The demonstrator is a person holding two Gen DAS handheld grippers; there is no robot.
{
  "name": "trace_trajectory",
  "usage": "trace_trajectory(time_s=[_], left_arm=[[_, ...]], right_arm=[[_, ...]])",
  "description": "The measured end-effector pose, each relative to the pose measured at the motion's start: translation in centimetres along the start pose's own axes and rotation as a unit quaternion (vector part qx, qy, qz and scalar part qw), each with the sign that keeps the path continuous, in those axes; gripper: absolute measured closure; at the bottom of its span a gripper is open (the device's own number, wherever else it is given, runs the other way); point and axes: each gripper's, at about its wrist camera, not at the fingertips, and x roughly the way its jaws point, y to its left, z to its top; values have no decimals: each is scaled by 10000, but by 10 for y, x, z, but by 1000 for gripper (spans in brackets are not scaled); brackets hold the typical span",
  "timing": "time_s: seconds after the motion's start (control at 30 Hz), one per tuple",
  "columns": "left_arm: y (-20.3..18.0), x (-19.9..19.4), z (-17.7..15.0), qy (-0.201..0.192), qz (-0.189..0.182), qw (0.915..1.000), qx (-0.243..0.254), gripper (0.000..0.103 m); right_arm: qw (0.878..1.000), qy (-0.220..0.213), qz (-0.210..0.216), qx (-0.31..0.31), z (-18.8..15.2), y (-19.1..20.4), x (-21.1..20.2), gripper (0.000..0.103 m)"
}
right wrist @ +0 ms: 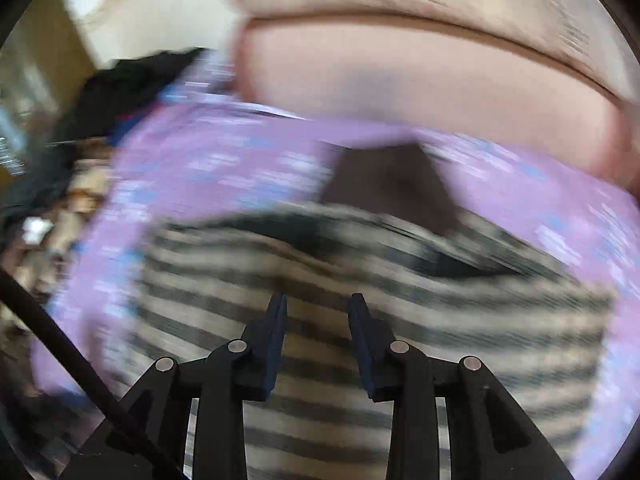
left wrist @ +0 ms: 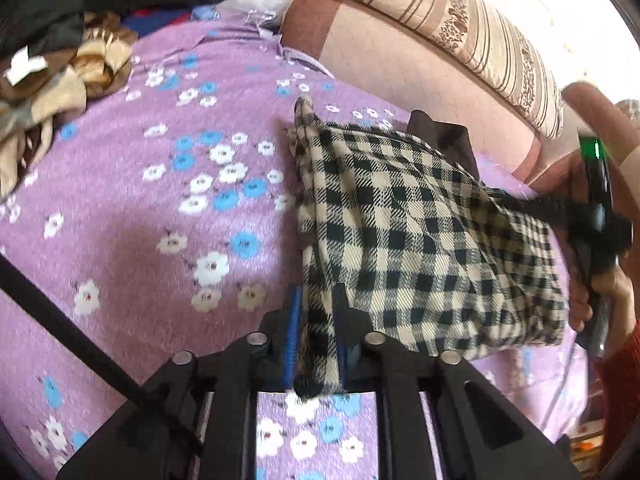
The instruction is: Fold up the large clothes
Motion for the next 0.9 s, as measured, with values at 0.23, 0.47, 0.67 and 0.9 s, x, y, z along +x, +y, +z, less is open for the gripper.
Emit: trace_trajectory(time_s=[0.23,0.47,0.67,0.9], left_arm=[[-26,27,8,-183,123,9988,443,81],[-33,55,9,-72,379,9972,648,77],[-48,59,2,-96,842,9893,1188,77],[-48,58,2,-105,898,9878,1267,76]], right_arm=[[9789,-853,-649,1739,-47,-155,-44,32],[9884,-232,-554,1398,-46,-170,-9,55],[9804,-125,-1484,1290,-41,-186,-13,99],[9736,-7,-1686,1538,-44,-207,-8,92]])
